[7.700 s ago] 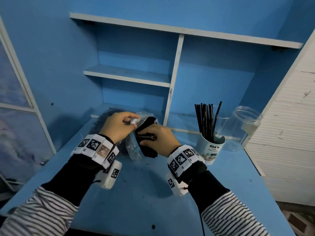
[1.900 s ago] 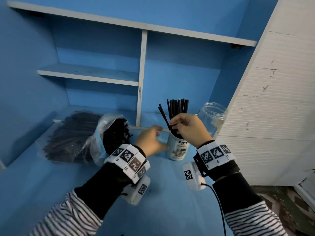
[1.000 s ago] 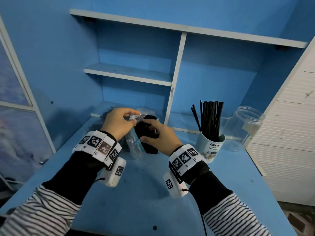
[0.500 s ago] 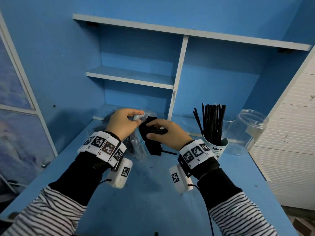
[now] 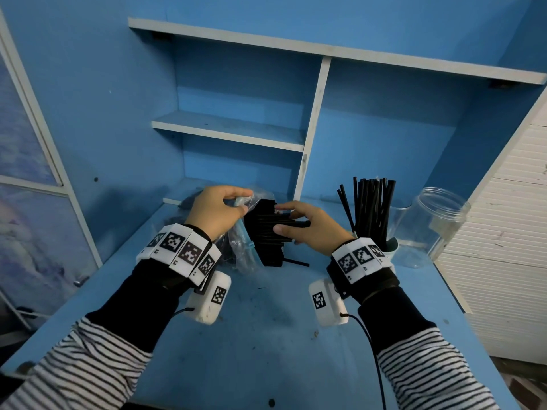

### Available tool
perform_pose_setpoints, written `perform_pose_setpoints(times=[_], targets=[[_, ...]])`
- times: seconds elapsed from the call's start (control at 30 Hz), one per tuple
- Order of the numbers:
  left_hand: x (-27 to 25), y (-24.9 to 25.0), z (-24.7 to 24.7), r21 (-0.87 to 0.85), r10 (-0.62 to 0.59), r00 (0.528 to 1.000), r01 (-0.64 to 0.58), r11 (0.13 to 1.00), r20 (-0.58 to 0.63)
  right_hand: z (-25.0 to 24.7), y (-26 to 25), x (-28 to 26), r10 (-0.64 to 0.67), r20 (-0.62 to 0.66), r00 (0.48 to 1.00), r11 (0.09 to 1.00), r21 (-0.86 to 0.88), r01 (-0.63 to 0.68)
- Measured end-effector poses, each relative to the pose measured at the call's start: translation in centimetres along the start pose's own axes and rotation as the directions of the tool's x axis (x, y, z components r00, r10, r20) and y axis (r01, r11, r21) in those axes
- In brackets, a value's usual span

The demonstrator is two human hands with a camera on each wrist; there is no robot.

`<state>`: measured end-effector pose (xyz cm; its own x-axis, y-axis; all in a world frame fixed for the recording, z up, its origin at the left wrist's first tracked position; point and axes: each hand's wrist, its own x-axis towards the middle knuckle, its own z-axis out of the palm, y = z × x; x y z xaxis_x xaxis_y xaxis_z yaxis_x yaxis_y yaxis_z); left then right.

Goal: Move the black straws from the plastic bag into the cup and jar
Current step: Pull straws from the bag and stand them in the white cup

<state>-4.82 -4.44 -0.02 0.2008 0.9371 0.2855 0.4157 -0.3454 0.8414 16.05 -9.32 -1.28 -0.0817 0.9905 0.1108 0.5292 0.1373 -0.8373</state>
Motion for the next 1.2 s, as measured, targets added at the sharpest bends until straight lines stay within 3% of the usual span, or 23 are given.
perform_pose_setpoints(times=[0.17,0.37,0.63,0.97,1.1,1.2], targets=[[-0.1,-0.1,0.0,0.018,-0.002,1.000,0.001,1.000,0.012,1.2,0.2,0.4,-0.084,-0.094,0.992,0.996,0.012,0.085],[-0.3,0.0,-0.1,0.049,0.006,1.000,-0.006,0.999,0.008,1.7,-0.9,0.5,-0.156,-0.021,0.987,0.986,-0.052,0.155],[-0.5,-0.1,-0.7,0.046,0.020,1.000,-0.020,0.999,0.011,-0.8,-0.4,-0.6,-0.115,-0.136,0.984,0.976,0.170,0.137],[-1.0,-0.3,-0.4,0.039,0.017,1.000,-0.017,0.999,-0.006,-3.8,-0.6,-2.8,-0.114,-0.167,0.979,0.978,0.154,0.140],[-1.6,1.6,0.7,0.184,0.192,0.978,-0.175,0.967,-0.077,-5.2,-1.1,-4.1,-0.141,-0.161,0.977,0.983,0.097,0.158],[-2.3,4.2,2.2,0.191,0.288,0.946,-0.314,0.930,0.151,-5.6,-1.2,-4.8,-0.165,-0.158,0.974,0.984,0.038,0.173]])
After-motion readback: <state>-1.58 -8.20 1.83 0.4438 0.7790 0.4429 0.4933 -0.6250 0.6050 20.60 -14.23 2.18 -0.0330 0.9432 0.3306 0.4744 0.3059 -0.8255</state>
